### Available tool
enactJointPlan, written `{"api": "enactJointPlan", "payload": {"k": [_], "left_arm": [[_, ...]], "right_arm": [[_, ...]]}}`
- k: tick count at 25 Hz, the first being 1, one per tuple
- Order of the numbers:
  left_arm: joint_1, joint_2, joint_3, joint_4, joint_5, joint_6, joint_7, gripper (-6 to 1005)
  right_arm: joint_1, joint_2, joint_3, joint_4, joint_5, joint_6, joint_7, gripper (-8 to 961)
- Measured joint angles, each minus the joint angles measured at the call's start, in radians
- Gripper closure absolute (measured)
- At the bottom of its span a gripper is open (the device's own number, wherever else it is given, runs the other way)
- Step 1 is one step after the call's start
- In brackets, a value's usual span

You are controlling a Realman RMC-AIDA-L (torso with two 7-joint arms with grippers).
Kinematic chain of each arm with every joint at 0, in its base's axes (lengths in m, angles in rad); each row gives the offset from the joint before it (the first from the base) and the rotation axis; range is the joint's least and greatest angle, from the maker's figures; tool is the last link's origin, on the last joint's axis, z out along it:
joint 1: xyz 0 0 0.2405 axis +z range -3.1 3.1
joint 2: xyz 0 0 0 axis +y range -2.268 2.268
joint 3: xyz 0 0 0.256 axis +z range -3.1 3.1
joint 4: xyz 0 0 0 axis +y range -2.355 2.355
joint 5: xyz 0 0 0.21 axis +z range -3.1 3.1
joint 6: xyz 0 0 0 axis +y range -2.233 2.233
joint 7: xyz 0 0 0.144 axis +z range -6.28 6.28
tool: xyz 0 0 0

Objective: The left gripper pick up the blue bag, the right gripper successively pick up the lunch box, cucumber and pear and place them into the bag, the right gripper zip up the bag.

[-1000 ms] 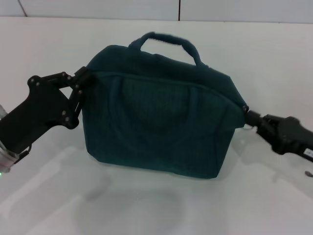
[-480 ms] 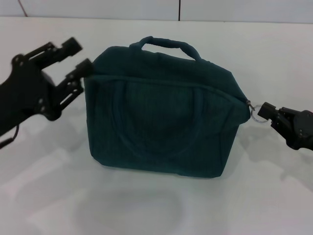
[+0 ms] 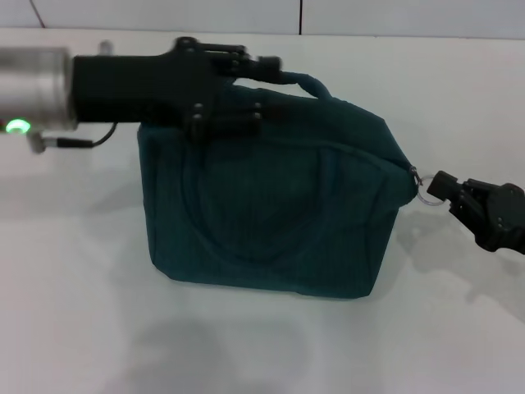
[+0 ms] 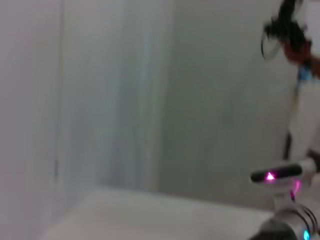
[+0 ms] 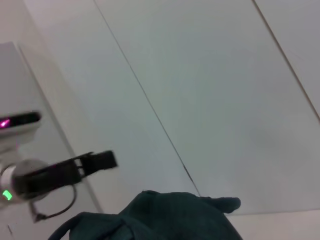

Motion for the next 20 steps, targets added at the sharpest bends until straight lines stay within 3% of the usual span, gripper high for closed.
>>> {"api": "enactJointPlan", "payload": {"k": [4,8,13,20], "left_arm": [[-0.13,0.023,0.002,0.002,0.151,0.0,-0.137,484],[-0.213,0.033,0.004,0.004,0.239,0.0,-0.189,485],[-0.285,0.04,0.005,0.005,0.327,-0.013,-0.216,485],[-0.336,0.023,0.005,0.007,0.497,-0.104,-0.221,489]], "right_arm": [[0.004,0.005,-0.001,0.0,-0.001,0.0,-0.007,942],[0.002,0.008,0.0,0.0,-0.001,0.0,-0.017,943],[-0.001,0.015,-0.005,0.0,-0.001,-0.003,-0.024,943],[-0.012,0.016,-0.006,0.004,-0.001,-0.036,-0.027,943]]}}
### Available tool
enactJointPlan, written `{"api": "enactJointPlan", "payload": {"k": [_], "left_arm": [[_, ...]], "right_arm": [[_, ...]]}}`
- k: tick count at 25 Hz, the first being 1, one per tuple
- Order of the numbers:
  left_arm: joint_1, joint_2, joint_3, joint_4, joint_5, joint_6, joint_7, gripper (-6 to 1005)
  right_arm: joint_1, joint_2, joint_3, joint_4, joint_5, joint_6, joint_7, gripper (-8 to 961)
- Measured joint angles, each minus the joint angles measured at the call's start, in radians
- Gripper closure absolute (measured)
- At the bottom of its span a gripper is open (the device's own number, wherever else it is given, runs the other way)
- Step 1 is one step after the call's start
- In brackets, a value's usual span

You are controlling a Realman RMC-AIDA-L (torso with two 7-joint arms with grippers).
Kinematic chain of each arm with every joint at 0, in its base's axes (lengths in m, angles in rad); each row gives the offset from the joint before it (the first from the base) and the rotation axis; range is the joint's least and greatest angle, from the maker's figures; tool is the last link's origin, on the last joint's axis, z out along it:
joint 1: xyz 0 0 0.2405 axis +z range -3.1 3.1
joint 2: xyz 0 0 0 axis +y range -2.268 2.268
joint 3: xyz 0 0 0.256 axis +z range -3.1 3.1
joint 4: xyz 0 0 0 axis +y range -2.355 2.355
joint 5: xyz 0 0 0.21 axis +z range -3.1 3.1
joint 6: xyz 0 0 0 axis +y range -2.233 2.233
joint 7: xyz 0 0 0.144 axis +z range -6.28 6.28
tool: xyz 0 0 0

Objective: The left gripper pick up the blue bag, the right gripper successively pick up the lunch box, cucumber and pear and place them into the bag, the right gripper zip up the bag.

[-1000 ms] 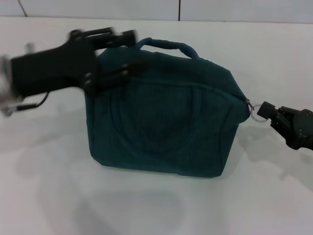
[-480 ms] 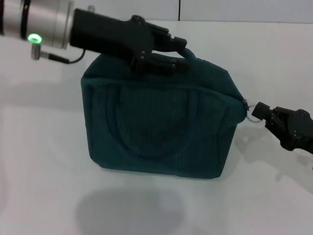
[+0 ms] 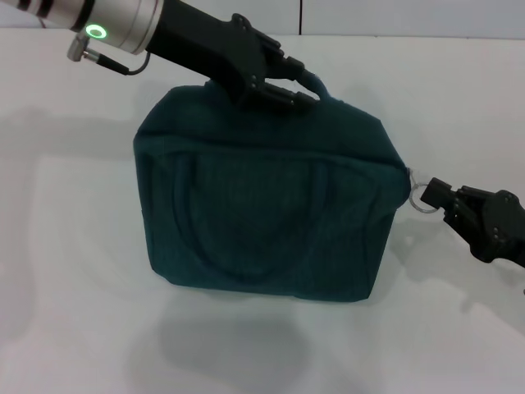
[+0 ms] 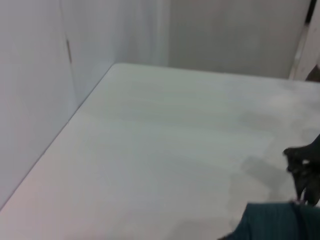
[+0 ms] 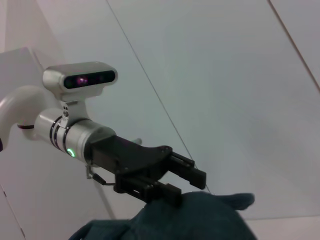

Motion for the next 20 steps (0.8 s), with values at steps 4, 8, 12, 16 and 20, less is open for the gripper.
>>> {"api": "enactJointPlan", "payload": {"k": [4,8,12,16,20], "left_arm": [[-0.011,0.0,0.008,0.001,0.042,-0.003,-0.018,511],[-0.016,0.006,0.077,0.015,0.064,0.001,-0.071,533],[0.004,0.008,0.118,0.064,0.067,0.007,-0.11,554],[0.011,0.004,0.116,0.079,0.068,0.009,-0.113,576],[0.014,0.004,0.118,0.08,0.068,0.008,-0.103,598]], "right_arm": [[-0.003,0.0,0.0,0.001,0.0,-0.002,0.0,942],[-0.012,0.0,0.005,-0.001,0.002,-0.004,0.0,942],[-0.013,0.0,0.006,-0.002,0.003,-0.005,0.0,942],[-0.012,0.0,0.006,-0.003,0.006,-0.005,0.0,943],[-0.009,0.0,0.006,-0.003,0.006,-0.005,0.0,943]]}}
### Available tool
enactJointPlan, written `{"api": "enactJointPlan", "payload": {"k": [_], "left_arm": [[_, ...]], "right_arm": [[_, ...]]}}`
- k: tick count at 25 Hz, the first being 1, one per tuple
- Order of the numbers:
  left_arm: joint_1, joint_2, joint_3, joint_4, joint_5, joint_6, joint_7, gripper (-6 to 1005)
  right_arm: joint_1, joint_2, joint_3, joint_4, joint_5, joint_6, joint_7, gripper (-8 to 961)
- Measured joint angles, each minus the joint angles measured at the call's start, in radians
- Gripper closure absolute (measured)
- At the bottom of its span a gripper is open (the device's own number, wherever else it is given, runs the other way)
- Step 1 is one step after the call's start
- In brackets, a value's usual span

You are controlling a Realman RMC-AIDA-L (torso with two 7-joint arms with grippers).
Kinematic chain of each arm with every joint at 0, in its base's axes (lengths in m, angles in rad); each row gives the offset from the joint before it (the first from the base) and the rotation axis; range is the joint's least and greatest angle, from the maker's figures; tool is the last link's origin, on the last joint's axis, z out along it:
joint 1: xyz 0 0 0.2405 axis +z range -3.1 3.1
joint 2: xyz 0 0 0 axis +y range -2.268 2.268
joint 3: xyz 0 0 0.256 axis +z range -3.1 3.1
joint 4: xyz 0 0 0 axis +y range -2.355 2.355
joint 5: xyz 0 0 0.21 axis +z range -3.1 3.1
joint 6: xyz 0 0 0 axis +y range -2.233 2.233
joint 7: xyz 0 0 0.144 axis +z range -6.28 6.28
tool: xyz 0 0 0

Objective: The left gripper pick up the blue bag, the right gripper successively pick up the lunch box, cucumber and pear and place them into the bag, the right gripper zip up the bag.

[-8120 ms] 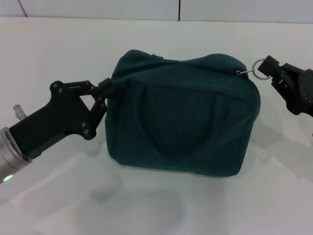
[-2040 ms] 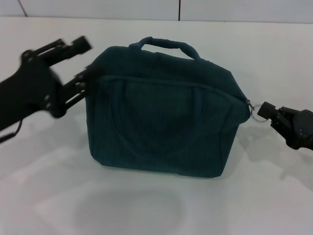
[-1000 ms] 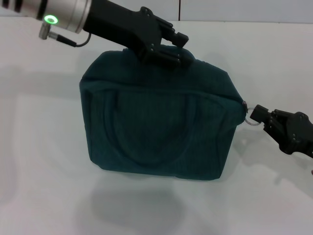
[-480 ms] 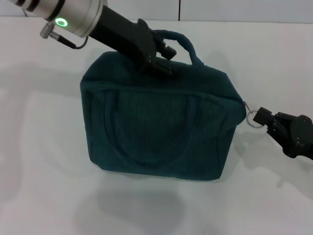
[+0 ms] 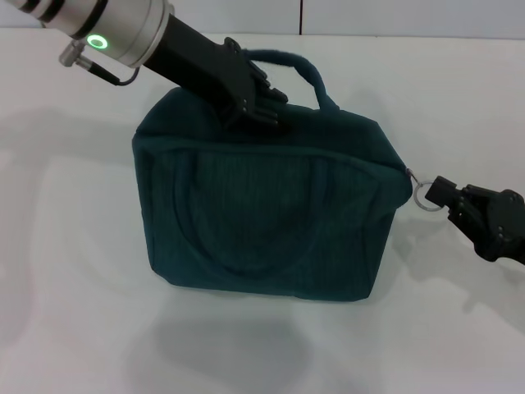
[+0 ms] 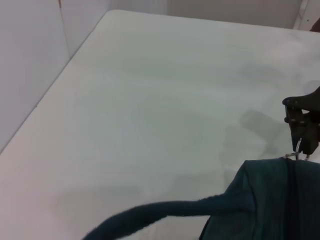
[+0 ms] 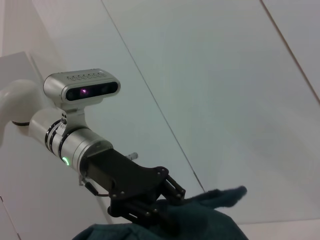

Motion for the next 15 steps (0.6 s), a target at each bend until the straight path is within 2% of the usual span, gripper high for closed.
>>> {"api": "enactJointPlan", "payload": {"k": [6,9,15], "left_arm": [[0.005,0.002,-0.004,0.004,0.006,-0.004,0.006,630],[0.024,-0.001,-0.011,0.03,0.001,-0.012,0.01,792],[0.068,-0.003,-0.044,0.072,-0.02,-0.022,0.016,856]], "right_arm": [[0.004,0.0,0.0,-0.001,0.0,0.004,0.0,943],[0.002,-0.001,0.011,-0.001,0.001,0.005,0.0,943],[-0.026,-0.002,0.066,0.002,0.002,0.009,-0.003,942]]}}
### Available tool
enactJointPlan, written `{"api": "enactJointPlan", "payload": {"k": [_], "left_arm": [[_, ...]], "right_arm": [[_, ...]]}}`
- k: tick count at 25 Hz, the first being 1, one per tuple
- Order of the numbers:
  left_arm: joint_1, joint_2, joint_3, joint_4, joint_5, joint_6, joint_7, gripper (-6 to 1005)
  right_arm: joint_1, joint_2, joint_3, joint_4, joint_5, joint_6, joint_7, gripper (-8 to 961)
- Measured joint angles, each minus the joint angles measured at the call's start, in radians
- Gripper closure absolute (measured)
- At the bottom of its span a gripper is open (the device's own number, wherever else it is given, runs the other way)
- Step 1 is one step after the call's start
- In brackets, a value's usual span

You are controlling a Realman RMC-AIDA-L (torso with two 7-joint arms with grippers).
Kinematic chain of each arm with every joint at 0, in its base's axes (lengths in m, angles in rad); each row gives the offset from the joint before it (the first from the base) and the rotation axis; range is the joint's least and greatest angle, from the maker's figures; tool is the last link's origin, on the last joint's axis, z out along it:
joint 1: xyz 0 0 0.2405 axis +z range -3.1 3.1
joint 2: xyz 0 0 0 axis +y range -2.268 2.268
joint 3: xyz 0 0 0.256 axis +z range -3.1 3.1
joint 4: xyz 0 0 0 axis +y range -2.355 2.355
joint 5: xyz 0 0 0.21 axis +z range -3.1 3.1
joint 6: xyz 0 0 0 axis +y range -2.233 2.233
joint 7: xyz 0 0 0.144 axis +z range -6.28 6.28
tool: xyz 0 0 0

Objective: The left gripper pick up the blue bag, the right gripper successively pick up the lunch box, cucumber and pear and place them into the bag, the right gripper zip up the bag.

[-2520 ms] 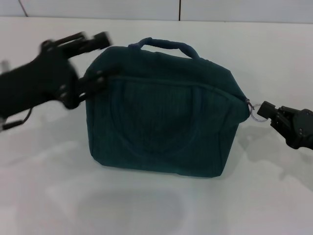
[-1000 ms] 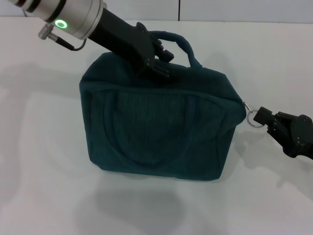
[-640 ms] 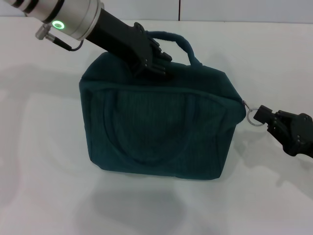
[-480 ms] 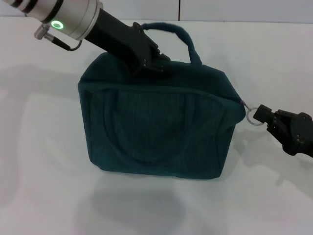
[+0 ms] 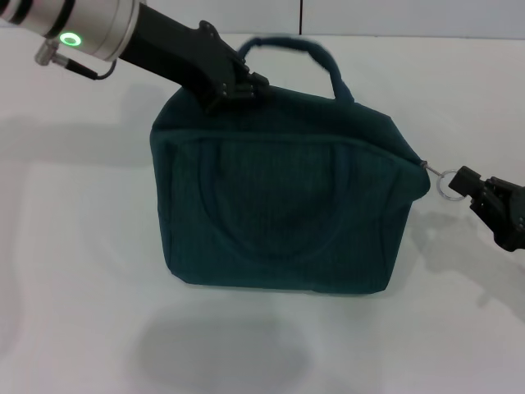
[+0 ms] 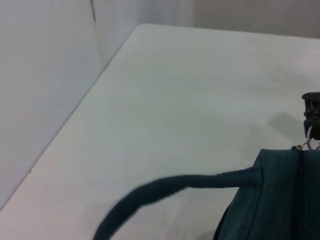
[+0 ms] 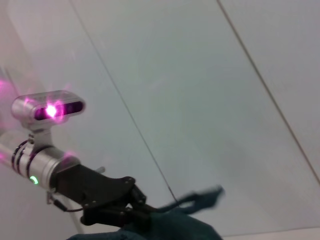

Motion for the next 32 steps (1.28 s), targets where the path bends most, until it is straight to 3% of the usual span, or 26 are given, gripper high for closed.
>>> {"api": "enactJointPlan", "payload": {"k": [9,21,26,29,32], "left_arm": [[0.028,0.004,-0.002,0.001,-0.019,0.003,0.003,937],[0.006,-0.03,0.008,-0.007,-0.008,0.007,-0.011,936],[0.0,-0.031,0.019,-0.007,-0.005,0.007,-0.023,748],[-0.002,-0.031,0.02,-0.008,-0.005,0.003,-0.028,485],[-0.002,-0.031,0.02,-0.006,-0.005,-0.002,-0.024,529]], "right_arm": [[0.002,0.002,-0.001,-0.001,-0.006,0.011,0.0,943],[0.003,0.002,-0.004,-0.002,-0.007,0.007,0.0,942],[0.004,0.002,-0.004,-0.001,-0.008,0.006,0.0,943],[0.004,0.002,-0.005,-0.001,-0.008,0.006,0.0,943],[0.003,0.002,-0.006,-0.001,-0.008,0.006,0.0,943]]}}
